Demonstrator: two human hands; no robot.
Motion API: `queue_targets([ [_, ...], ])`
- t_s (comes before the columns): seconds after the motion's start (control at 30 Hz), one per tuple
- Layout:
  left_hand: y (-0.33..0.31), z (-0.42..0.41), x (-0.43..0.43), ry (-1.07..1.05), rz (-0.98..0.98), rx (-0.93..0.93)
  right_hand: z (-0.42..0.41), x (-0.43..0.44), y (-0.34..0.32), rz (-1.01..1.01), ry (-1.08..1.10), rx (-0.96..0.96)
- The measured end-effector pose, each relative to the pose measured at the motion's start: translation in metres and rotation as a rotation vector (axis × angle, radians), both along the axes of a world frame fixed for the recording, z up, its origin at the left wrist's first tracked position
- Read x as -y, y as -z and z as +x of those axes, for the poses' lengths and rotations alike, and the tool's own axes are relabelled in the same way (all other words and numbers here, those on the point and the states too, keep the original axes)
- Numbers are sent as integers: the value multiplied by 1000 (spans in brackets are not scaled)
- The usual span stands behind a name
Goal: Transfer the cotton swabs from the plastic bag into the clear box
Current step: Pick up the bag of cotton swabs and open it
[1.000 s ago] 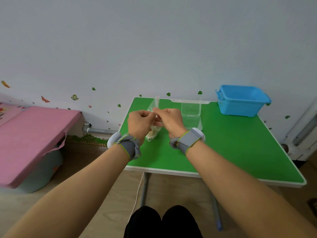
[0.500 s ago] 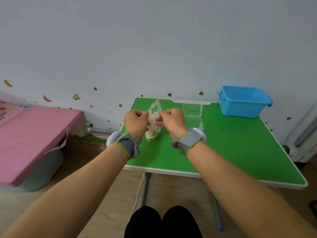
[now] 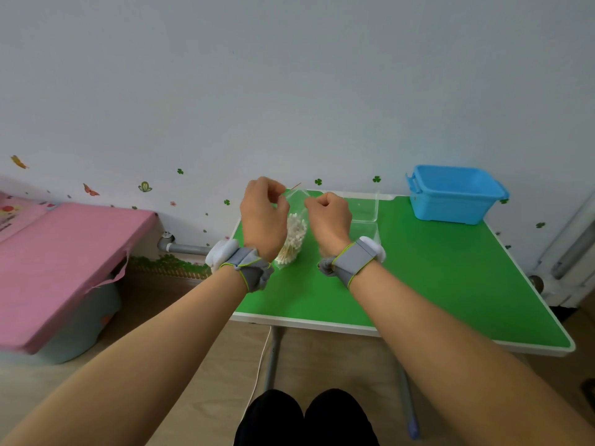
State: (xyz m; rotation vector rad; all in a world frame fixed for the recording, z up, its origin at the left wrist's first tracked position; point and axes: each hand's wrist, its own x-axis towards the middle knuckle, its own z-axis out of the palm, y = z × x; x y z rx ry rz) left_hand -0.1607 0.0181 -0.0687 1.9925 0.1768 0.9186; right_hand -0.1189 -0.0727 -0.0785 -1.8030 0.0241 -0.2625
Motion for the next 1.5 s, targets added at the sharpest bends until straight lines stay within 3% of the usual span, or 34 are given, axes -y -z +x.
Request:
queue_targets([
  [0.13,-15,-2,11,139,134,-7,-2,-1,-2,-2,-15,-13],
  [0.4,-21,13,5,191,610,-599,-5,1,-2,25,-58,-8],
  [0.57,-13,19,-5,251,731,-672,-7,-3,-1,36,-101,13],
  [0.77,-10,29,-11,222,572,-437,-2,-5,-7,22,-96,133],
  [0.87,0,35,-11,176,231,-420,2,-6,-4,44,-96,124],
  [0.97,17,34,-15,113,-45,-532,3,-6,11,3,-64,-10],
  [1.07,32,32,-20,75,-79,-624,6,-5,27,-131,-60,-199],
  [1.13,38,32,-22,35,-63,-647,9,-8,37,-116,-67,-334],
  [1.37,47,30,-22,-33,49,-702,10,-18,55,245,-104,-588],
  [1.5,56,30,-22,41,-159,-636,12,-19,57,401,-118,-634],
])
